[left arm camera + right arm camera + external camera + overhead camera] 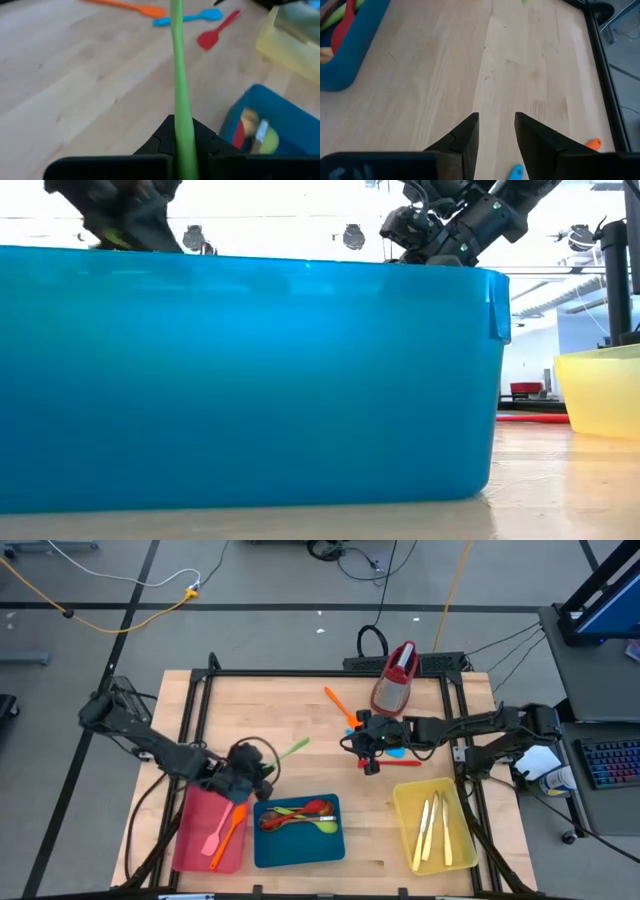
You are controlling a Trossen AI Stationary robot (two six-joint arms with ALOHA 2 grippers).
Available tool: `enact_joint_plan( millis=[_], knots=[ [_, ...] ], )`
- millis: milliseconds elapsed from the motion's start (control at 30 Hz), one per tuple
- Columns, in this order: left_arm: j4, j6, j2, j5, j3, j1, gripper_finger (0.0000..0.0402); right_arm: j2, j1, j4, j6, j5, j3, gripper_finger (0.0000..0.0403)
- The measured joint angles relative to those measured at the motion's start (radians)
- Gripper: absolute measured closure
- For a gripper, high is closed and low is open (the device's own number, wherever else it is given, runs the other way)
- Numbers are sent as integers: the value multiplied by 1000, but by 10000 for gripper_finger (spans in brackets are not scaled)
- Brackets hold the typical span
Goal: Pick & Place Kitchen Items
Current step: Put the green spatula into the pink bin
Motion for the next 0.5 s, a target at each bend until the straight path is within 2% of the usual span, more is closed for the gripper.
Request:
enact_joint_plan(
  millis=[133, 300, 400, 500],
  knots=[
    [-309, -172, 7, 21, 143, -86, 387, 0, 0, 0, 0, 0, 0, 286],
    [-563, -359, 10, 79, 291, -195, 387, 0, -1, 1, 0, 0, 0, 287],
    [-636, -478, 10, 177, 321, -250, 387, 0, -1, 2, 0, 0, 0, 287],
    [-684, -641, 11, 317, 314, -302, 387, 0, -1, 2, 0, 0, 0, 287]
  ],
)
